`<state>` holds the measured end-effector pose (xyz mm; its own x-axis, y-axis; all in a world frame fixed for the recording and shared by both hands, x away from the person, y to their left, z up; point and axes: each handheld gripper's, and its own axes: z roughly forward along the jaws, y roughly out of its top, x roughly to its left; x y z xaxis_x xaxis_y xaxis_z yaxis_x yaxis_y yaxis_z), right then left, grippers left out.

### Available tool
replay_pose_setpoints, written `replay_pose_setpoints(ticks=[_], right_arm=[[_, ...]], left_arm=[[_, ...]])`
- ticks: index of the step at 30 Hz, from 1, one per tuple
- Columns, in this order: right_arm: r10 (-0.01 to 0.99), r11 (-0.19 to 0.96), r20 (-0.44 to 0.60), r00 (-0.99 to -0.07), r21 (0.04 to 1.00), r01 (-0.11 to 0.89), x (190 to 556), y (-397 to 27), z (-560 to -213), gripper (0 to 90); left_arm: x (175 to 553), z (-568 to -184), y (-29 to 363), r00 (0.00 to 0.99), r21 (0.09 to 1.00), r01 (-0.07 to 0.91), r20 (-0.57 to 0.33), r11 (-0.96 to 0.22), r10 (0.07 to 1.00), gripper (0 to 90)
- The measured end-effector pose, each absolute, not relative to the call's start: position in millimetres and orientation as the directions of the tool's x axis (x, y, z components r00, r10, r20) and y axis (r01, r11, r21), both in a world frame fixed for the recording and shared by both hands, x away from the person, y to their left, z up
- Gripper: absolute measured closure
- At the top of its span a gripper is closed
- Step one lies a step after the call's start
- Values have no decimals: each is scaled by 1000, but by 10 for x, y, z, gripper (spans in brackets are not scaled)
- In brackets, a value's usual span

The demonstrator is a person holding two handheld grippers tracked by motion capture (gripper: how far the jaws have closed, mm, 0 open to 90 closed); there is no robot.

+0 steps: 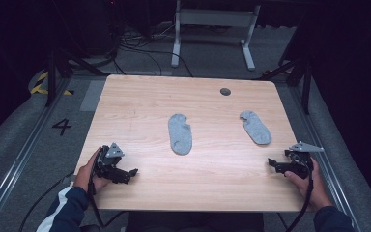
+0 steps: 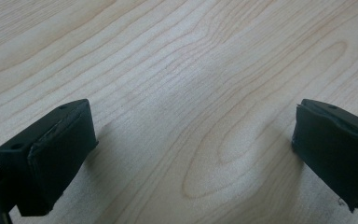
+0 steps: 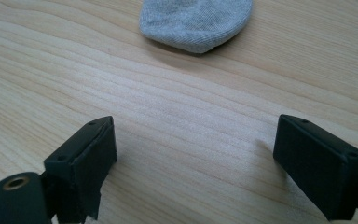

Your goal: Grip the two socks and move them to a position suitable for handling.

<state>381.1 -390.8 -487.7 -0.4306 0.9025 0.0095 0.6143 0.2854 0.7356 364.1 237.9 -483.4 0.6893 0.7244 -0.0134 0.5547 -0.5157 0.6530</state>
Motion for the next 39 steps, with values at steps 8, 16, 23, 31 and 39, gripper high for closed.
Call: replay_pose_setpoints(ticks=[8, 16, 23, 31, 39], right_arm=[[903, 286, 9, -430, 735, 614, 3811, -3908, -4877, 134], [910, 276, 8, -415, 735, 620, 3808, -3904, -4876, 134], [902, 288, 8, -431, 731, 618, 3838, -3945, -4865, 165], [896, 297, -17, -445, 766, 570, 3910, -3994, -4753, 349], [859, 347, -69, -508, 808, 477, 4138, -3785, -4556, 606]], left_arm=[[3642, -4832, 2321, 686, 653, 556, -11, -514, 728, 1], [3562, -4826, 2301, 678, 650, 560, -3, -514, 735, 3], [3519, -4812, 2262, 703, 660, 539, -9, -524, 711, 82], [3629, -4760, 2089, 730, 646, 523, -4, -556, 683, 194], [3765, -4662, 1620, 812, 691, 425, -7, -584, 583, 417]])
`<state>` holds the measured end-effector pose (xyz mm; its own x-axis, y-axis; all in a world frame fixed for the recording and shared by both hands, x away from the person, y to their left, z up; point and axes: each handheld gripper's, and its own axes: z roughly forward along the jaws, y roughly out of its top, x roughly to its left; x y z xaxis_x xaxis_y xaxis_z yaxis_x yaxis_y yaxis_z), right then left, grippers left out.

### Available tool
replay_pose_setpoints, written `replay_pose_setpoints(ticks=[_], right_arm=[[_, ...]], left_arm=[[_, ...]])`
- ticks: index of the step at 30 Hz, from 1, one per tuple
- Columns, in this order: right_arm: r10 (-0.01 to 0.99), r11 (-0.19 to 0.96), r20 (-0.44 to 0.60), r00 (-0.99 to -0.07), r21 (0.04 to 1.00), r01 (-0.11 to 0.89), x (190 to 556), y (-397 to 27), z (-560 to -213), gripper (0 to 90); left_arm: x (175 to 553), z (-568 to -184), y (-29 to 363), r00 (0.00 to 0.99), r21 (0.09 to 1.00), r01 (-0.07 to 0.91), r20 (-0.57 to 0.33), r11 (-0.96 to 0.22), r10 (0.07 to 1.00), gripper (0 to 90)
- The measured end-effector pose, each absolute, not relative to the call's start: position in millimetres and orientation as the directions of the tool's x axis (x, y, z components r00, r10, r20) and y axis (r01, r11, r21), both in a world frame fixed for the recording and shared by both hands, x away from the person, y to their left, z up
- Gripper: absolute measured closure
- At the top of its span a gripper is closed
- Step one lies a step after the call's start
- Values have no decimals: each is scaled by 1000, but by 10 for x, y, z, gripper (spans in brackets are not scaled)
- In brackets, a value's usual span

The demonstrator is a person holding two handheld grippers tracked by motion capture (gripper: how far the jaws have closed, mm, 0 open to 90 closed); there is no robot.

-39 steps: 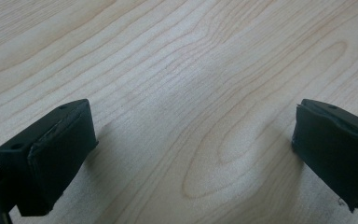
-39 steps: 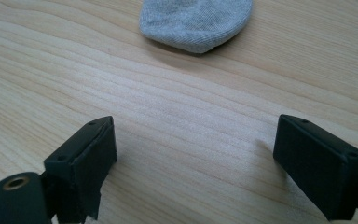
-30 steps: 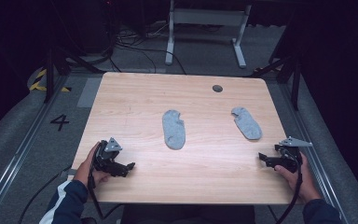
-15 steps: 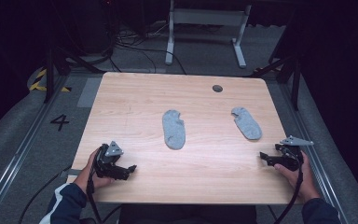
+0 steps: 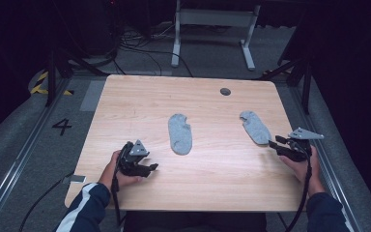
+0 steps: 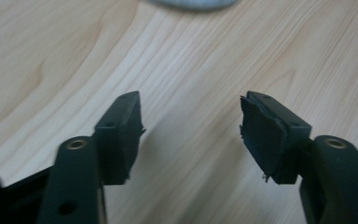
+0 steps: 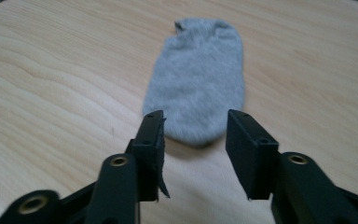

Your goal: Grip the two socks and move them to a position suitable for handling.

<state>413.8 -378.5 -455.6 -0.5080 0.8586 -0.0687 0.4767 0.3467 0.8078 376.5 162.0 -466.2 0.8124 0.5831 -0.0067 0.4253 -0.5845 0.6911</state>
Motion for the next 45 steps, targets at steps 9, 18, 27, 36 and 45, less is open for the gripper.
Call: replay_pose_setpoints(ticks=[9, 18, 27, 36, 45], right_arm=[[824, 423, -120, -554, 780, 460, 4384, -3479, -4609, 738], [827, 438, -117, -550, 748, 498, 4481, -3457, -4726, 780], [818, 430, -79, -570, 741, 515, 4461, -3447, -4800, 832], [769, 465, -57, -637, 735, 494, 4249, -3306, -4790, 840], [705, 521, -60, -707, 720, 458, 3923, -3170, -4771, 840]], left_arm=[[3983, -4572, 1161, 848, 727, 355, 14, -587, 530, 607], [4103, -4689, 818, 875, 708, 313, 45, -633, 483, 686], [4130, -4761, 747, 891, 688, 320, 14, -651, 453, 739], [4055, -4746, 783, 909, 677, 319, -19, -663, 417, 743], [3873, -4731, 851, 923, 669, 298, -20, -681, 384, 684]])
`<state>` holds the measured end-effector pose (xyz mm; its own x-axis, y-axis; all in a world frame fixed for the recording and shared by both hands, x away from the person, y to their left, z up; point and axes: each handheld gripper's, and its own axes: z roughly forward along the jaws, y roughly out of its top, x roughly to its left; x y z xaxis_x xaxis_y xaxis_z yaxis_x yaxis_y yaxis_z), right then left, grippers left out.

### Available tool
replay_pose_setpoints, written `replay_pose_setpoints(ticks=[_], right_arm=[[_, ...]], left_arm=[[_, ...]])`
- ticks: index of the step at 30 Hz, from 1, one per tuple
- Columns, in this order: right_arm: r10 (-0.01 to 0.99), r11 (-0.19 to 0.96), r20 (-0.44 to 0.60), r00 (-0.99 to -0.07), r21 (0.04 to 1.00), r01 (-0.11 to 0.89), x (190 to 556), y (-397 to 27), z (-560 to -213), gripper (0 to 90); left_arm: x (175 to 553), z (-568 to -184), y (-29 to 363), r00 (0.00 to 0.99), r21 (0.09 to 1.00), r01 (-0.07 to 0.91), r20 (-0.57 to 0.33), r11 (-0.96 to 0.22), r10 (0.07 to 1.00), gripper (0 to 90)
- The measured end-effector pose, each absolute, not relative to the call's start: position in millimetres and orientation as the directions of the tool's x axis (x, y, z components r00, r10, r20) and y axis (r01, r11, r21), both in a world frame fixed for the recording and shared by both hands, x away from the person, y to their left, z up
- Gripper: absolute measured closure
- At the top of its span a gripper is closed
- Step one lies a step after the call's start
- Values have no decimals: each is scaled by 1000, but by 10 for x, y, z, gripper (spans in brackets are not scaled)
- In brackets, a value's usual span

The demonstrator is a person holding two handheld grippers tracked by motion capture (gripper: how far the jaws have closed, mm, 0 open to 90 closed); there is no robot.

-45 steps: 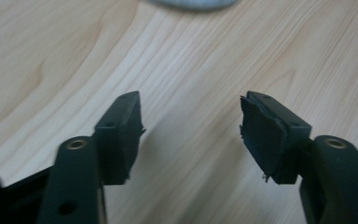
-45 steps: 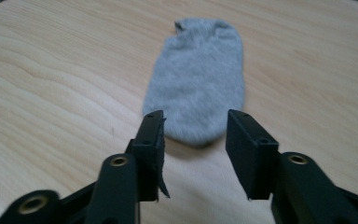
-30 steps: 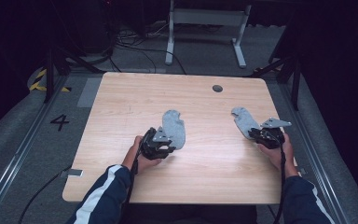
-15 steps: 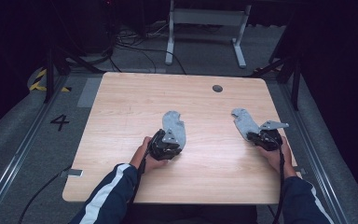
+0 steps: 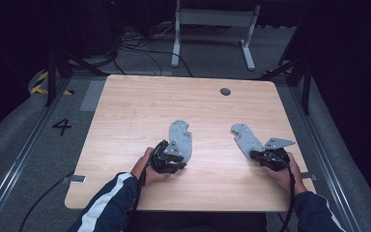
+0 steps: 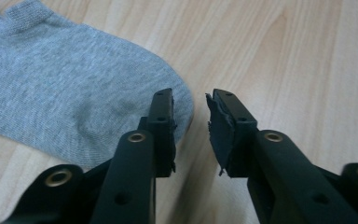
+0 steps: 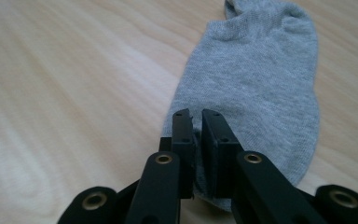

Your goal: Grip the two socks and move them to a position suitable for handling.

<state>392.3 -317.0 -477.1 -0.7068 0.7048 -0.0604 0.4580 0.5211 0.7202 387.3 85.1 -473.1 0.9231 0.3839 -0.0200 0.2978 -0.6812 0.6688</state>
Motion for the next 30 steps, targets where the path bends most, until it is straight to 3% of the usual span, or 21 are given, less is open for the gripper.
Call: replay_pose_setpoints(ticks=[3, 12, 19, 30], right_arm=[[675, 543, -60, -736, 716, 440, 3768, -3098, -4764, 840], [605, 593, -54, -795, 697, 404, 3492, -2990, -4735, 830], [577, 617, -88, -812, 698, 363, 3351, -2903, -4632, 740], [595, 622, -158, -788, 712, 327, 3685, -2429, -4517, 661]], left_arm=[[3815, -4698, 851, 926, 668, 290, -17, -685, 376, 611], [3463, -4551, 1020, 939, 704, 251, -10, -664, 345, 591], [3290, -4629, 1152, 945, 682, 239, 2, -691, 328, 548], [3355, -4768, 1210, 939, 676, 253, 1, -692, 344, 462]])
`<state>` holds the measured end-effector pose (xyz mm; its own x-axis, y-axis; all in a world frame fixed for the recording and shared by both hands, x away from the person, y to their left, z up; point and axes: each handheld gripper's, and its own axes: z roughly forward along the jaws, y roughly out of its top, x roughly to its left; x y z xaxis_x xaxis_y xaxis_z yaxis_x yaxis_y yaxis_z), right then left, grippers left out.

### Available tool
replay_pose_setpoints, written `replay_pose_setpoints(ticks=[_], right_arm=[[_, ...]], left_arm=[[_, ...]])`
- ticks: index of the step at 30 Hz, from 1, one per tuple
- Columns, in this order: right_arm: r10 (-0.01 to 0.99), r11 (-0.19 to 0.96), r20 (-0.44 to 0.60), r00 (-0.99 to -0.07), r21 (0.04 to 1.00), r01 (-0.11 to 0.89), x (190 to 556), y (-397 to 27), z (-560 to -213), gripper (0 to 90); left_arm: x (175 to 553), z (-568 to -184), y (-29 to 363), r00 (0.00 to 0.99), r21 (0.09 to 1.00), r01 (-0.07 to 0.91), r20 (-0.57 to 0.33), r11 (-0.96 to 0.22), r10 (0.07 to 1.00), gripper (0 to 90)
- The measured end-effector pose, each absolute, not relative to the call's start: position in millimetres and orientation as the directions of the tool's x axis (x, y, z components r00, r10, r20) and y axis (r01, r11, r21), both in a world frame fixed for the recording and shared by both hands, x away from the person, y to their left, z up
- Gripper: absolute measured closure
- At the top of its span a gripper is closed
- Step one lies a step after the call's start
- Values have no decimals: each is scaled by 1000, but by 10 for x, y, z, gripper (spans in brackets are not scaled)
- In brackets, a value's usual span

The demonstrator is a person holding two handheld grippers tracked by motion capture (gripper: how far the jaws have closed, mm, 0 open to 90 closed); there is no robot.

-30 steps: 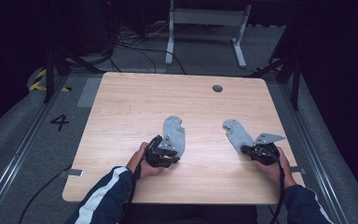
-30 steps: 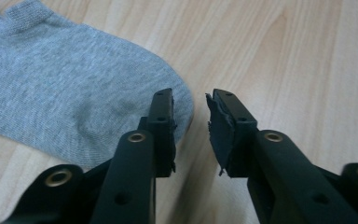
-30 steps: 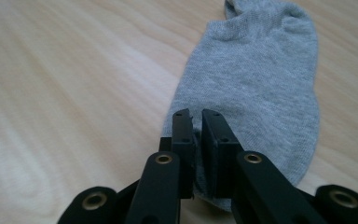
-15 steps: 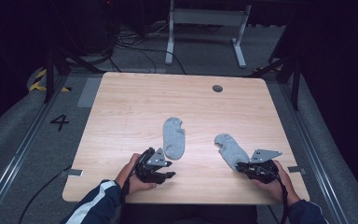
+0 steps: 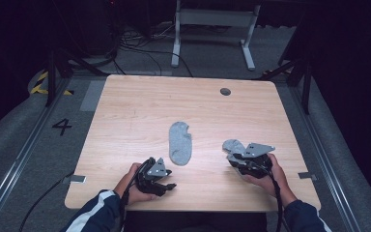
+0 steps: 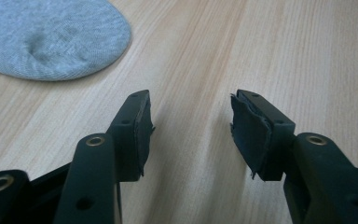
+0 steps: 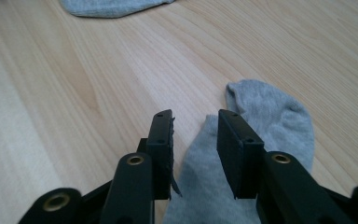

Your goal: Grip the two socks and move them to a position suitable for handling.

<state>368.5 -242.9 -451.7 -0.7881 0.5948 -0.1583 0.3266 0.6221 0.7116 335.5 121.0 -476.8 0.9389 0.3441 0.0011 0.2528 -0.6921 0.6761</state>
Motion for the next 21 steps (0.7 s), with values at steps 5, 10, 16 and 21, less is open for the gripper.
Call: replay_pose_setpoints(ticks=[5, 10, 16, 21], right_arm=[[614, 631, -161, -773, 689, 358, 3788, -2356, -4587, 634], [632, 633, -139, -762, 660, 405, 3908, -2326, -4681, 652], [625, 630, -122, -771, 661, 407, 3932, -2292, -4704, 776], [605, 650, -126, -786, 649, 396, 3924, -2292, -4694, 872]], left_arm=[[3375, -4799, 1235, 937, 695, 259, -12, -671, 349, 424], [3387, -4813, 1238, 937, 703, 256, -13, -663, 349, 403], [3386, -4818, 1227, 935, 709, 259, -15, -656, 353, 397], [3393, -4812, 1210, 934, 703, 262, -11, -662, 357, 382]])
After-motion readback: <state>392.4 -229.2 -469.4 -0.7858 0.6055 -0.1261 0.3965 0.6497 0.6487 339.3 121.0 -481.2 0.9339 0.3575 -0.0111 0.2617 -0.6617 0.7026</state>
